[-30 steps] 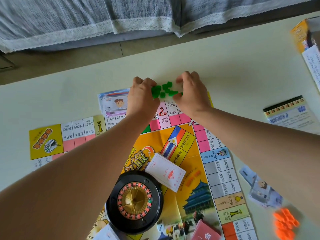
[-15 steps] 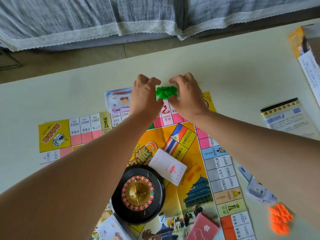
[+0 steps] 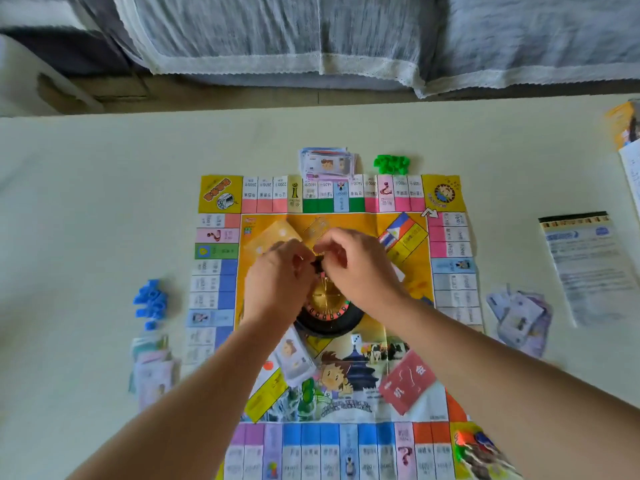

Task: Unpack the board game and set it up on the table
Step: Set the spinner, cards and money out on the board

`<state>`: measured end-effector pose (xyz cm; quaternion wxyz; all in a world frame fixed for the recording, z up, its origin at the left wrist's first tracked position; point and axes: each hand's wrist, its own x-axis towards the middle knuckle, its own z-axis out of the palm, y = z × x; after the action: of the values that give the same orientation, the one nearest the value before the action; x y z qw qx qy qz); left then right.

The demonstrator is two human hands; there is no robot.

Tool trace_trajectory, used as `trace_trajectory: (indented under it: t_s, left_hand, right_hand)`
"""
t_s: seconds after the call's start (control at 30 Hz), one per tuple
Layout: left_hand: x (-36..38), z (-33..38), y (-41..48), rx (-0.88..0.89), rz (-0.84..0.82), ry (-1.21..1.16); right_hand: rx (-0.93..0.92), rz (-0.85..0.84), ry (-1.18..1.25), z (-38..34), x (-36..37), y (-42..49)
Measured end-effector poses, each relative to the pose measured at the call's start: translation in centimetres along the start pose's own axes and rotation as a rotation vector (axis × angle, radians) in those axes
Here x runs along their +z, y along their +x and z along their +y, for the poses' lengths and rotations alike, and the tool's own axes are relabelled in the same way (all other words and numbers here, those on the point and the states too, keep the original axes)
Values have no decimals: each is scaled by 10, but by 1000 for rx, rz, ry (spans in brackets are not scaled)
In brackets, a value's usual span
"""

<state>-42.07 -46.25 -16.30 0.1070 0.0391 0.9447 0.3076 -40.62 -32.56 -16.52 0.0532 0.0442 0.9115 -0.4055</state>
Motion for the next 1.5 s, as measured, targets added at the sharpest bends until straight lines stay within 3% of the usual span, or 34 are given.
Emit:
trace_trajectory:
  t_s: [0.2, 0.33, 0.47, 0.6, 0.77, 0.83, 0.93, 1.03, 1.13, 1.27, 1.5]
  left_hand:
    - [-24, -70, -106, -220, -19, -43]
    - [-38, -117, -159, -273, 10, -36]
    - [-62, -176, -199, -345, 127, 241]
    - [-92, -240, -227, -458, -72, 296]
    - [-127, -296, -251, -254, -286, 208]
    - [-139, -305, -259, -242, -247, 117]
    - [-164, -324, -279, -274, -58, 53]
    - [-184, -352, -305, -407, 77, 67]
    - [-189, -389, -333, -533, 32, 47]
    - [-184, -413, -353, -509, -63, -72]
    - [-177, -424, -357, -455, 66, -304]
  right_hand:
    - [0, -223, 48, -50, 70, -71]
    - [-37, -347, 2, -81, 118, -114]
    - [-99, -414, -89, -114, 176, -145]
    - [-230, -460, -141, -150, 239, -165]
    - [-205, -507, -443, -183, 300, -190]
    - [-129, -465, -507, -188, 304, -195]
    - [-24, -498, -540, -208, 311, -201]
    - [-10, -533, -497, -233, 325, -210]
    - [-84, -628, -470, -260, 354, -223]
    - [-248, -746, -601, -283, 396, -239]
    - [-382, -597, -755, -283, 440, -248]
